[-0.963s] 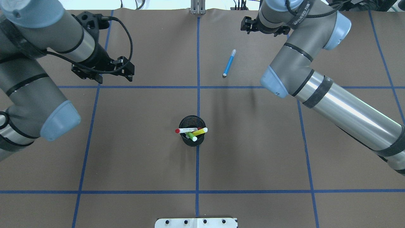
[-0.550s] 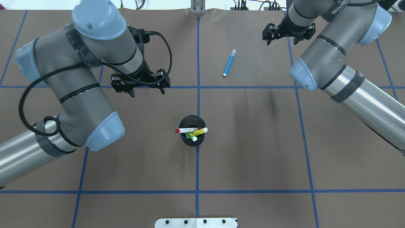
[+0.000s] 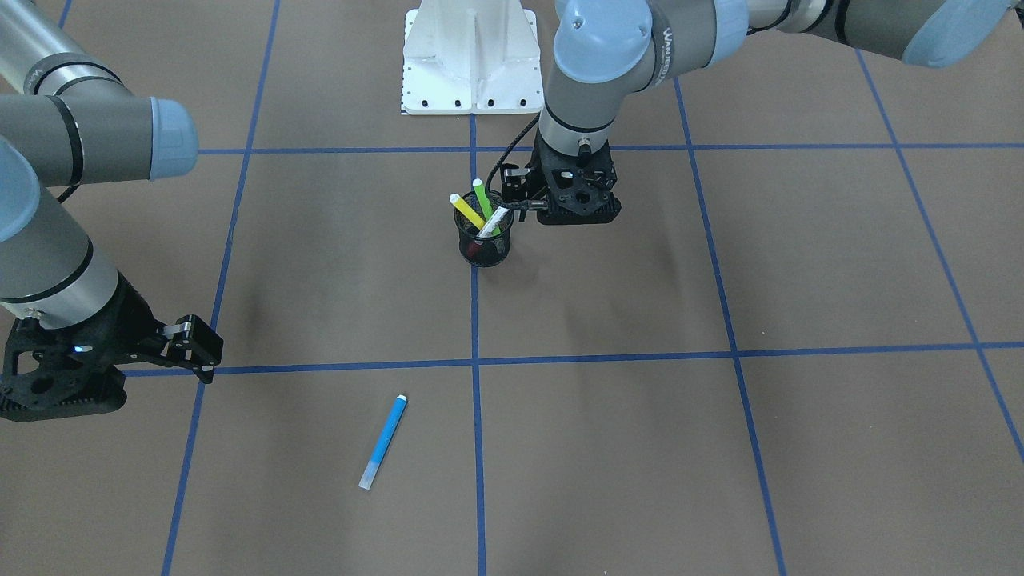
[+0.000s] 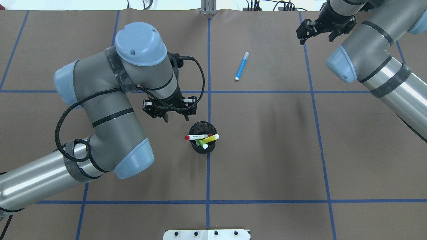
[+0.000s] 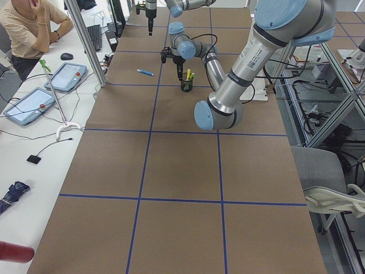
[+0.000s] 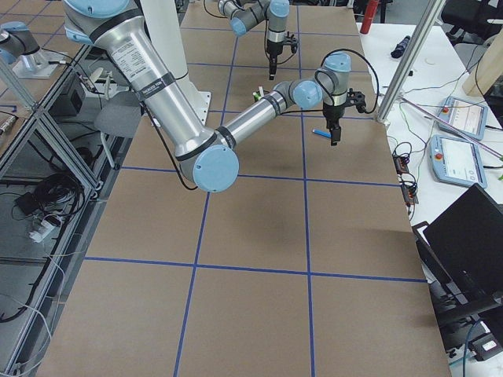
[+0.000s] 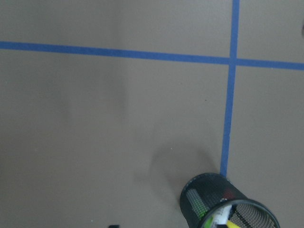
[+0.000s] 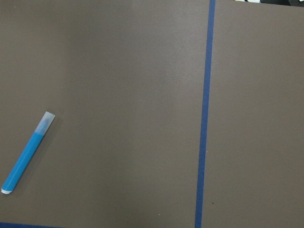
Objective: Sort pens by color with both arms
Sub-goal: 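Lower the left gripper onto the red-capped white marker and grasp it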
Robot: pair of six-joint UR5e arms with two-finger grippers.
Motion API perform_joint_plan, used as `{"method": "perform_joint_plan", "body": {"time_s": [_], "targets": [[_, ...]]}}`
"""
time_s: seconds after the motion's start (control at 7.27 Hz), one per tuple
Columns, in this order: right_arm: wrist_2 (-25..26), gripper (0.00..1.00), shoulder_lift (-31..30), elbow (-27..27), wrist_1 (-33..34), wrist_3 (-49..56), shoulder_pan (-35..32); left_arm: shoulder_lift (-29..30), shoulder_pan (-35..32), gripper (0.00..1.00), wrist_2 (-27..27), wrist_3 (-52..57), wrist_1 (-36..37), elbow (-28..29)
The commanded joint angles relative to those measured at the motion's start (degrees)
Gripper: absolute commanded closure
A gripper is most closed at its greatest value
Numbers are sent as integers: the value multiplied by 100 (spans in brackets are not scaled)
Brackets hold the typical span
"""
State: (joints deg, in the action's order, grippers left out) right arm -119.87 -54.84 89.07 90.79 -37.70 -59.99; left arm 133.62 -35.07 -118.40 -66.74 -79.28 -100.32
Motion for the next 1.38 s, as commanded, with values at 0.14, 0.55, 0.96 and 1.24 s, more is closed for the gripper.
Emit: {"method": "perform_joint_plan", "body": {"time_s": [0.14, 0.55, 0.96, 1.24], "targets": [[-10, 0, -9, 5, 9, 34, -13, 24, 229, 34, -17, 579, -44, 4], [-10, 0, -18, 5, 0, 34, -13, 6, 334, 39, -279, 1383, -35, 13], [-10, 0, -53, 13, -35, 34, -13, 85, 352, 47, -272, 1524, -62, 161], [-10, 0, -62, 5, -44, 26, -13, 164, 352, 47, -263, 1550, -271, 425]]}}
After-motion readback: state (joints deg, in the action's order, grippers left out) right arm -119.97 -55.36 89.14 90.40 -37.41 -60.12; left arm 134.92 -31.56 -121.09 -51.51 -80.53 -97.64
